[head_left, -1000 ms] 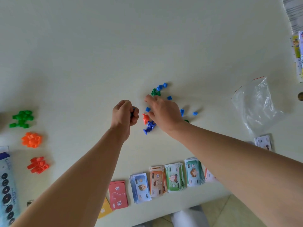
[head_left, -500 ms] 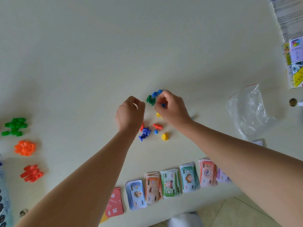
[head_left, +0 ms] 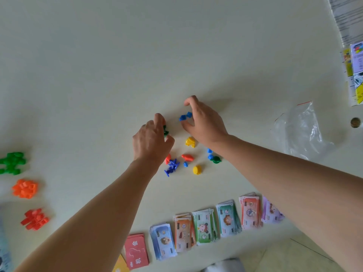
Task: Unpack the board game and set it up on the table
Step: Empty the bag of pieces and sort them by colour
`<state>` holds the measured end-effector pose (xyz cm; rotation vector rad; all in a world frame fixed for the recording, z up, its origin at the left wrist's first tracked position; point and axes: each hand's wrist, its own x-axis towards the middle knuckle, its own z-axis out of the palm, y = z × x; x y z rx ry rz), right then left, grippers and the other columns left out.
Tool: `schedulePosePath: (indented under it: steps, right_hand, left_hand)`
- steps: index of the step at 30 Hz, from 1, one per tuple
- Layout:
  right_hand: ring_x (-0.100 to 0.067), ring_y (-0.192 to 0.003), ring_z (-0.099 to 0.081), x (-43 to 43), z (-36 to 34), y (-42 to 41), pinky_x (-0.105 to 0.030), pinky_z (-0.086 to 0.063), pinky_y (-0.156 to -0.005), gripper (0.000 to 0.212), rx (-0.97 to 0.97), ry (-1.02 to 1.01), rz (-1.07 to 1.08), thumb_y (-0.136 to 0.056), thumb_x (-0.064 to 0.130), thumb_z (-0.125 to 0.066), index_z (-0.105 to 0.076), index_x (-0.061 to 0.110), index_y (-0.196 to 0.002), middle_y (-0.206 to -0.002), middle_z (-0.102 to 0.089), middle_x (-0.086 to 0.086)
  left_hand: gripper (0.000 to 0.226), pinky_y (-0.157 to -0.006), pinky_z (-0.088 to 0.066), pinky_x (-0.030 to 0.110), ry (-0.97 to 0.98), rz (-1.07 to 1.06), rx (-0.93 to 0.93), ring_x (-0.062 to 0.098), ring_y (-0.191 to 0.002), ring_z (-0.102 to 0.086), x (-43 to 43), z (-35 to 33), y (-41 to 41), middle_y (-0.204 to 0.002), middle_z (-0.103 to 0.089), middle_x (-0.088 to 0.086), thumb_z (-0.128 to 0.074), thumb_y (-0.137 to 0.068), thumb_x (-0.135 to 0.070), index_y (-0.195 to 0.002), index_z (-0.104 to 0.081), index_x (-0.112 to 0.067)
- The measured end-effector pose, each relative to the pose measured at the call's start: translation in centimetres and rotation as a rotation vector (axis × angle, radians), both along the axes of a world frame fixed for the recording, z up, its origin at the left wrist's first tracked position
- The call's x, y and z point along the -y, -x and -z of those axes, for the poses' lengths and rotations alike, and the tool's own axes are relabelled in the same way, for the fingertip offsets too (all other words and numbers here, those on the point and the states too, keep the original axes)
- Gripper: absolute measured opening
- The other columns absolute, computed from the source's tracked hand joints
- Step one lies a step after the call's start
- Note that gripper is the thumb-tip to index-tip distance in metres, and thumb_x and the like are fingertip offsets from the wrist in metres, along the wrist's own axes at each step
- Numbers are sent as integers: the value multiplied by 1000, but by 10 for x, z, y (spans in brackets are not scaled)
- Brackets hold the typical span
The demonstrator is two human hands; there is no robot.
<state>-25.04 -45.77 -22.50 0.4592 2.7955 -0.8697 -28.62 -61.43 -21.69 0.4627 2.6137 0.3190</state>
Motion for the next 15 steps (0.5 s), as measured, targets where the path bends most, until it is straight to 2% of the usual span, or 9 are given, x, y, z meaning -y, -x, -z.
schedulePosePath:
  steps: [3,6,8,10,12,15]
  right_hand:
    - [-29,-84,-58,4,5,7,-32,-39,-60,40,26,-219,-168,-86,33,-63,-48,11,-116,-96,-58,-8]
    - [-29,-57,-57,6,10,5,-26,-31,-45,38,-12,-359,-274,-76,31,-75,-54,8,-99,-75,-54,-10]
    - [-28,-45,-53,6,10,2,-22,-25,-42,34,-75,-366,-303,-70,21,-80,-56,6,-88,-64,-50,-10]
    - [-32,-52,-57,5,11,3,-26,-28,-45,25,-92,-302,-305,-77,17,-71,-54,5,-92,-68,-52,-12]
    - [-34,-67,-60,0,9,3,-31,-35,-53,19,-21,-187,-223,-86,21,-59,-51,8,-97,-78,-57,-10]
    - [-27,-62,-54,-12,4,-3,-30,-38,-55,16,-7,78,127,-82,26,-59,-49,15,-83,-67,-56,-1]
  left_hand:
    - [32,-64,-34,31,-6,5,-1,22,-85,-55,7,-3,1,-96,-60,-2,-58,-82,-30,-108,-43,-18]
    - [33,-64,-32,30,-34,-8,-14,22,-86,-55,2,-7,2,-91,-58,-3,-56,-83,-30,-111,-45,-18]
    - [32,-64,-31,30,-58,-8,-30,22,-87,-55,-4,-8,3,-91,-58,-3,-54,-83,-28,-112,-45,-18]
    - [31,-64,-30,30,-72,5,-33,22,-88,-56,-10,-7,5,-93,-60,-1,-53,-84,-27,-112,-46,-18]
    - [29,-65,-30,29,-72,30,-38,22,-89,-56,-16,-7,5,-94,-60,-1,-52,-86,-28,-113,-47,-18]
    - [24,-66,-31,28,-79,79,-43,21,-88,-56,-23,-8,4,-94,-59,-2,-51,-88,-29,-111,-50,-19]
